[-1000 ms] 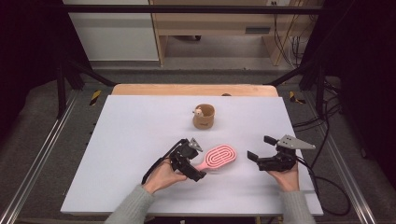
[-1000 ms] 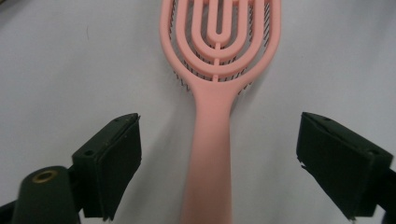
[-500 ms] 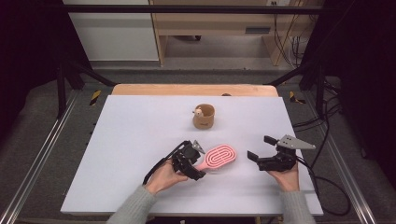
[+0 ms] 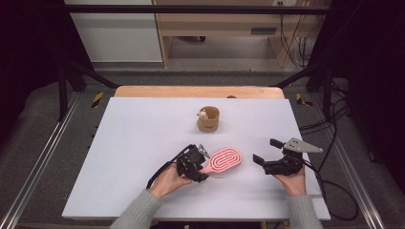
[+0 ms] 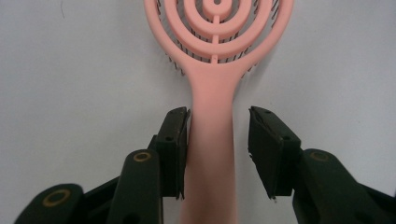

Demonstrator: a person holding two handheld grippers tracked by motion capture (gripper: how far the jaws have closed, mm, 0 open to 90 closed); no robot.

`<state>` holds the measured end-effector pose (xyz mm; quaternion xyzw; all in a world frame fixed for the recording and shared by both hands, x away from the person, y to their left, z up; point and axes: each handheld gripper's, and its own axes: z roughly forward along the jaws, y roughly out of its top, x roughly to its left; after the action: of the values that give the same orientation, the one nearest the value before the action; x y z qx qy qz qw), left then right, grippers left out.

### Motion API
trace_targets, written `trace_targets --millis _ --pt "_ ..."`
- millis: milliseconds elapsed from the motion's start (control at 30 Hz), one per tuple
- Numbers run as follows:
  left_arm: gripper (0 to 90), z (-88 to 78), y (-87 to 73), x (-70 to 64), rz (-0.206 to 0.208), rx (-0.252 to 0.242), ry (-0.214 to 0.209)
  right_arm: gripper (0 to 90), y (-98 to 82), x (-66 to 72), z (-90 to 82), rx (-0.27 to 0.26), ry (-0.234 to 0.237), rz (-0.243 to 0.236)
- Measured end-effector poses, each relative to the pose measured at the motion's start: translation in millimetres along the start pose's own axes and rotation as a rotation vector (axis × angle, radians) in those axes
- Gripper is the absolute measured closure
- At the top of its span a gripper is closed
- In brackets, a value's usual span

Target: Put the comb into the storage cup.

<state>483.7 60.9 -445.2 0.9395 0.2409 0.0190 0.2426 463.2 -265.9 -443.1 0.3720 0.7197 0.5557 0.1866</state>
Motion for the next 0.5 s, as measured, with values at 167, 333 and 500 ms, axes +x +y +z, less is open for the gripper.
trace_targets --millis 167,333,500 --pt "62.5 1.2 0.4 -0.2 0.007 0.006 0.003 0.1 0.0 0.0 0.0 0.001 0.001 0.001" --pt "65.4 3.8 0.6 -1.0 0.021 0.018 0.013 0.1 0.1 0.0 -0.1 -0.001 0.001 0.002" --pt "66.8 7.0 2.2 -2.7 0.029 0.018 0.033 0.2 0.1 0.0 0.0 -0.002 0.001 0.002"
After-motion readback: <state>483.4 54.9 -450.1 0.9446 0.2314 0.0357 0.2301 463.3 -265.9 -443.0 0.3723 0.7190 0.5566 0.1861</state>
